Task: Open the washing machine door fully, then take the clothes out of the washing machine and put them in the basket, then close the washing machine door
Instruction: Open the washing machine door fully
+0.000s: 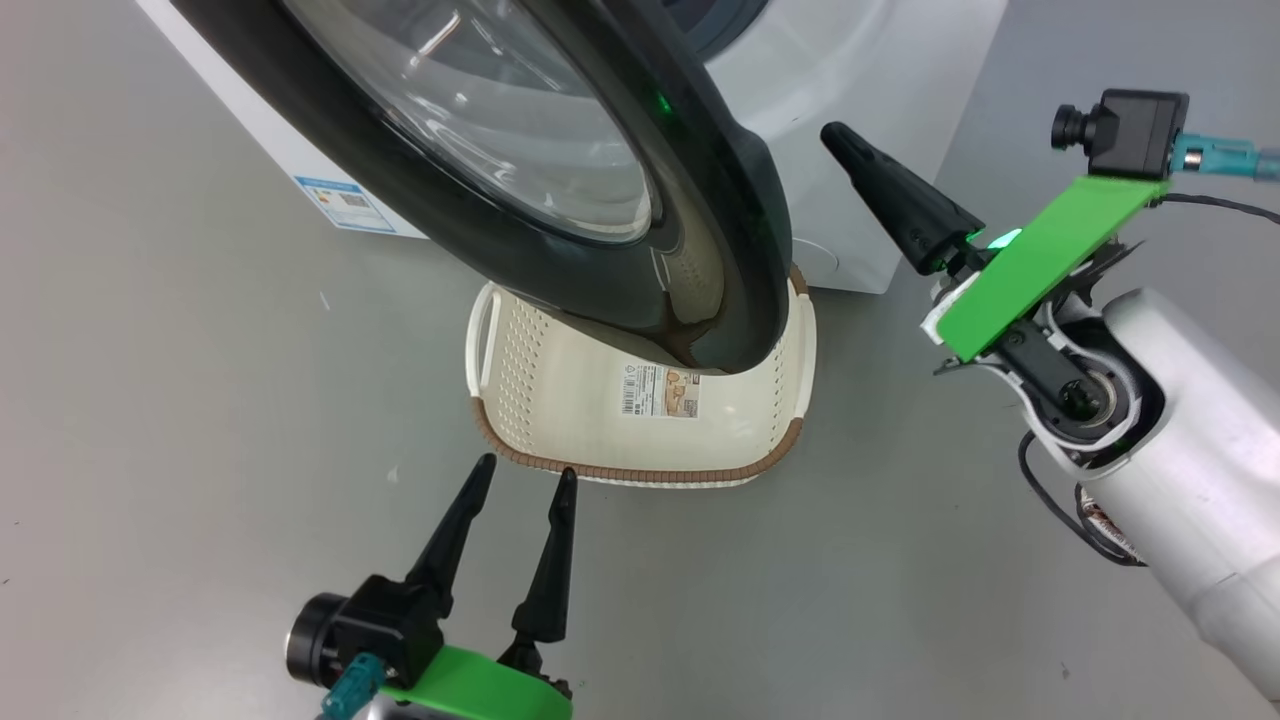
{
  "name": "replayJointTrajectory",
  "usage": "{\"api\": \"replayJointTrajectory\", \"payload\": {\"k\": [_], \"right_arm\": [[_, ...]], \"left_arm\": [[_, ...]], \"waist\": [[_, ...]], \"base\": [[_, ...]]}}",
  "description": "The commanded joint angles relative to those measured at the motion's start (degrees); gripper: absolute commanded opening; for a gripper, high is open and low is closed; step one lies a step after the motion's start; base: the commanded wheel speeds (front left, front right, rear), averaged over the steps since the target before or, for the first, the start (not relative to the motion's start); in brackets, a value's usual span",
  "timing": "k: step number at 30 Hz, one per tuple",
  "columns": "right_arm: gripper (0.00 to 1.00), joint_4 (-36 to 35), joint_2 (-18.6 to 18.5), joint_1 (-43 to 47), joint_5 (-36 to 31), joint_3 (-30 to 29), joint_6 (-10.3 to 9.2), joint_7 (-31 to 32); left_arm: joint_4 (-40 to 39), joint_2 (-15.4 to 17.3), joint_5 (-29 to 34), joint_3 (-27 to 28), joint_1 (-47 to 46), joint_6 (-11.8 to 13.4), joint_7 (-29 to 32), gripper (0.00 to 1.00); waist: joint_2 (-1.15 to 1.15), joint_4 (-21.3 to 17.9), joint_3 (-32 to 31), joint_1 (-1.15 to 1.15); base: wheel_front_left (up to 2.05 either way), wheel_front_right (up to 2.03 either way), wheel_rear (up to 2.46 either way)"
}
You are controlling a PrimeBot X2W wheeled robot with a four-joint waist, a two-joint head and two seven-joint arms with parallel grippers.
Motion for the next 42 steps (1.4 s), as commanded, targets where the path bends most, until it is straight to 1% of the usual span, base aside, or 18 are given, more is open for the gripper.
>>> {"api": "replayJointTrajectory", "payload": {"k": [1, 6, 11, 14, 21, 25, 33, 42], "right_arm": [[0.0, -1.67, -0.2, -0.88, 2.26, 0.4, 0.29, 1.52], [0.0, -1.25, -1.14, -2.18, 9.8, 0.43, 0.29, 9.18], [0.0, -0.9, -1.59, -3.04, 14.15, 0.4, 0.29, 16.48], [0.0, -0.61, -1.29, -3.42, 15.49, -0.18, 0.29, 19.11], [0.0, 0.1, -0.25, -3.48, 15.88, -1.44, 0.29, 22.28], [0.0, -0.12, 0.28, -2.64, 15.46, -2.16, 0.29, 23.02], [0.0, -0.12, 1.71, 0.0, 14.2, -1.7, 0.29, 25.3], [0.0, -0.34, 3.77, 2.39, 13.31, -1.58, 0.29, 26.39]], "left_arm": [[-1.13, 0.62, -0.69, 1.48, -0.13, 0.28, -0.69, 1.0], [-1.15, 0.62, -0.86, 1.33, -0.17, 0.38, -0.69, 1.0], [-1.25, 0.62, -0.96, 1.13, -0.21, 0.28, -0.69, 1.0], [-1.36, 0.62, -1.07, 0.89, -0.28, 0.33, -0.69, 1.0], [-1.6, 0.62, -1.35, 0.25, -0.15, 0.54, -0.69, 1.0], [-1.8, 0.62, -1.39, 0.15, 0.1, 0.65, -0.69, 1.0], [-1.91, 0.62, -1.29, 0.24, 1.48, 0.68, -0.69, 1.0], [-2.22, 0.62, -1.28, 0.21, 2.96, 0.86, -0.69, 1.0]], "waist": [[0.0, 0.12, 0.04, 0.0], [0.0, 0.38, 0.02, 0.0], [0.0, 0.65, 0.1, 0.0], [0.0, 0.88, 0.16, 0.0], [0.0, 1.67, -0.08, 0.0], [0.0, 2.17, -0.6, 0.0], [0.0, 3.16, -2.53, 0.0], [0.0, 5.08, -4.44, 0.0]], "base": [[0.0, 0.0, 0.0], [0.0, 0.0, 0.0], [0.0, 0.0, 0.0], [0.0, 0.0, 0.0], [0.0, 0.0, 0.0], [0.0, 0.0, 0.0], [0.0, 0.0, 0.0], [0.0, 0.0, 0.0]]}}
